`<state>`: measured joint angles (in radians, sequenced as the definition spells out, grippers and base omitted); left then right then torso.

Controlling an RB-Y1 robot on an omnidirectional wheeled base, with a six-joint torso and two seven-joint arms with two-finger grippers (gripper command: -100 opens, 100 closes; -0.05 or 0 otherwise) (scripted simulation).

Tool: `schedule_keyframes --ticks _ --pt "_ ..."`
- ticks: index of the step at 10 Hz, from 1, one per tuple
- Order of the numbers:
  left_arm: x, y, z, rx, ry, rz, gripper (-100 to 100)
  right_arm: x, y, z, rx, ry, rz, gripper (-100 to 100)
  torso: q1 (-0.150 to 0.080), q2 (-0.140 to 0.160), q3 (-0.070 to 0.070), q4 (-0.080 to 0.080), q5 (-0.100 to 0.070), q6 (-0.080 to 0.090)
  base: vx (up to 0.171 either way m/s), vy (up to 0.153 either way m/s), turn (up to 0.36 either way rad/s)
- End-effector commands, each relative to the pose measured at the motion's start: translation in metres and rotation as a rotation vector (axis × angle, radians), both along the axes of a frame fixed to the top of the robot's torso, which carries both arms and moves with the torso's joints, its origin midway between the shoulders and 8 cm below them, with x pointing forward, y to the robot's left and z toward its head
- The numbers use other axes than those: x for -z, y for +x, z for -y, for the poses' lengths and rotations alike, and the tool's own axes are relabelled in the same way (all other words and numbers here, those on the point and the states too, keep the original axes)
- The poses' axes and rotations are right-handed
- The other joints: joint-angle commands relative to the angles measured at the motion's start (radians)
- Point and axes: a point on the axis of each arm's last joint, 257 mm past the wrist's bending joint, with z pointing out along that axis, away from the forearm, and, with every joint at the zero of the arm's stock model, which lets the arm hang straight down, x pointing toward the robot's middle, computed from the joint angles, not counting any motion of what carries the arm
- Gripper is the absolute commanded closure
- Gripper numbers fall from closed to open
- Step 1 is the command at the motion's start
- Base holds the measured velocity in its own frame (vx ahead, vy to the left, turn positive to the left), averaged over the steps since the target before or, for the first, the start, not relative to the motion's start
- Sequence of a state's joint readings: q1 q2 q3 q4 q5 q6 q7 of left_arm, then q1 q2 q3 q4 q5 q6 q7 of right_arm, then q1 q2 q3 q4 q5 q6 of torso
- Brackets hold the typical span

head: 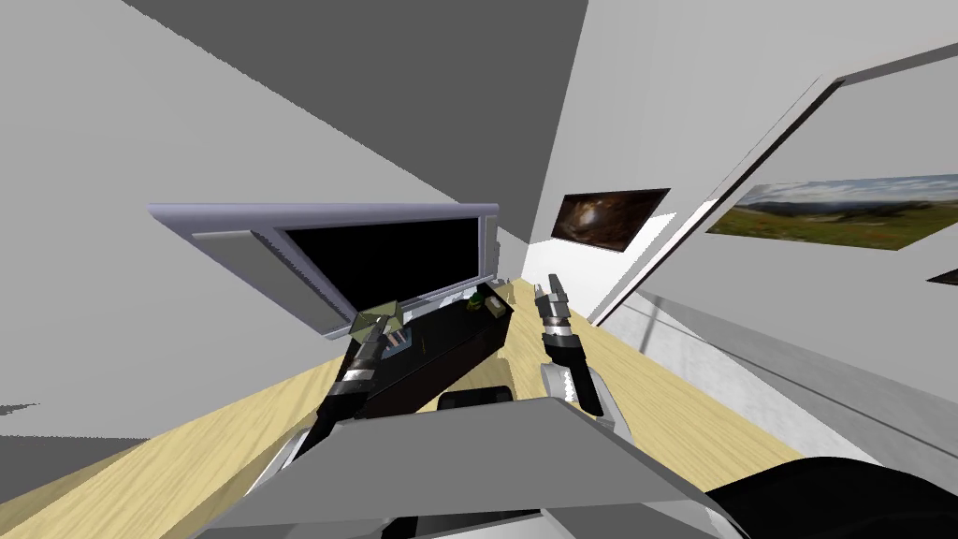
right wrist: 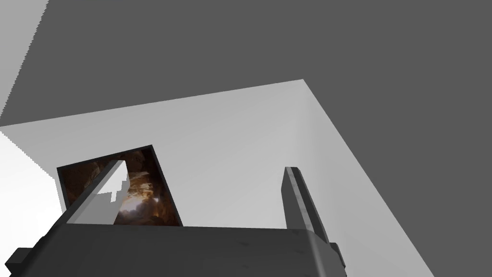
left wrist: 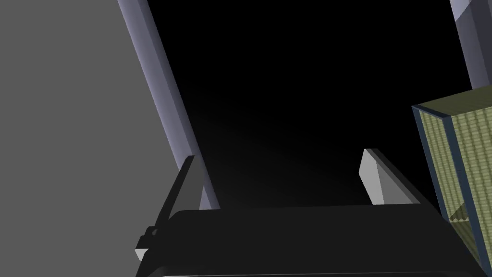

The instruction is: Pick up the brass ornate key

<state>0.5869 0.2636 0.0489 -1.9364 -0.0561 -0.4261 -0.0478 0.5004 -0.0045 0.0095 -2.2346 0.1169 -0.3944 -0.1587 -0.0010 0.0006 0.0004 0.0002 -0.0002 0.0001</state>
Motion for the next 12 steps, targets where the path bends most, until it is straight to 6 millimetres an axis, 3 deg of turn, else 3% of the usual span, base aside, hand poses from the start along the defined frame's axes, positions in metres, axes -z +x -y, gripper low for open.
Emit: schedule_keyframes --ticks 1,2,3,4,5,6,7,8,9,12 --pt "0.036 -0.008 -0.015 -0.027 0.005 -0.095 -100 0.000 0.000 0.000 0.000 0.000 0.000 0 0.000 0.000 0.000 0.000 0.000 0.000 -0.003 -0.032 -0.220" --pt "0.044 -0.009 -0.018 -0.032 0.004 -0.112 -100 0.000 0.000 0.000 0.000 0.000 0.000 0 0.000 0.000 0.000 0.000 0.000 0.000 0.004 -0.019 -0.070" --pt "0.067 -0.015 -0.028 -0.051 0.007 -0.172 -100 0.000 0.000 0.000 0.000 0.000 0.000 0 0.000 -0.001 0.000 0.000 0.000 0.000 0.011 -0.025 -0.141" --pt "0.074 -0.016 -0.030 -0.055 0.006 -0.185 -100 0.000 0.000 0.000 0.000 0.000 0.000 0 0.000 -0.001 -0.001 0.000 0.000 0.000 0.010 -0.019 -0.079" --pt "0.096 -0.024 -0.039 -0.075 0.011 -0.245 -100 0.000 0.000 0.000 0.000 0.000 0.000 0 0.000 -0.001 -0.001 0.000 0.000 0.000 0.012 -0.024 -0.190" --pt "0.103 -0.026 -0.041 -0.080 0.009 -0.259 -100 0.000 0.000 0.000 0.000 0.000 0.000 0 0.000 -0.001 -0.001 0.000 0.000 0.000 0.009 -0.020 -0.082" --pt "0.131 -0.037 -0.053 -0.104 0.013 -0.331 -100 0.000 0.000 0.000 0.000 0.000 0.000 0 0.000 -0.001 -0.001 0.000 0.000 -0.001 0.017 -0.031 -0.189" --pt "0.133 -0.038 -0.054 -0.105 0.013 -0.334 -100 0.000 0.000 0.000 0.000 0.000 0.000 0 0.000 -0.001 -0.001 0.000 0.000 0.000 0.015 -0.024 -0.087" --pt "0.156 -0.050 -0.064 -0.127 0.019 -0.398 -100 0.000 0.000 0.000 0.000 0.000 0.000 0 0.000 -0.001 -0.001 0.000 0.000 0.000 0.019 -0.030 -0.161" --pt "0.190 -0.070 -0.078 -0.158 0.024 -0.487 -100 0.000 0.000 0.000 0.000 0.000 0.000 0 -0.001 -0.003 -0.001 0.000 0.000 0.000 0.032 -0.026 -0.146"
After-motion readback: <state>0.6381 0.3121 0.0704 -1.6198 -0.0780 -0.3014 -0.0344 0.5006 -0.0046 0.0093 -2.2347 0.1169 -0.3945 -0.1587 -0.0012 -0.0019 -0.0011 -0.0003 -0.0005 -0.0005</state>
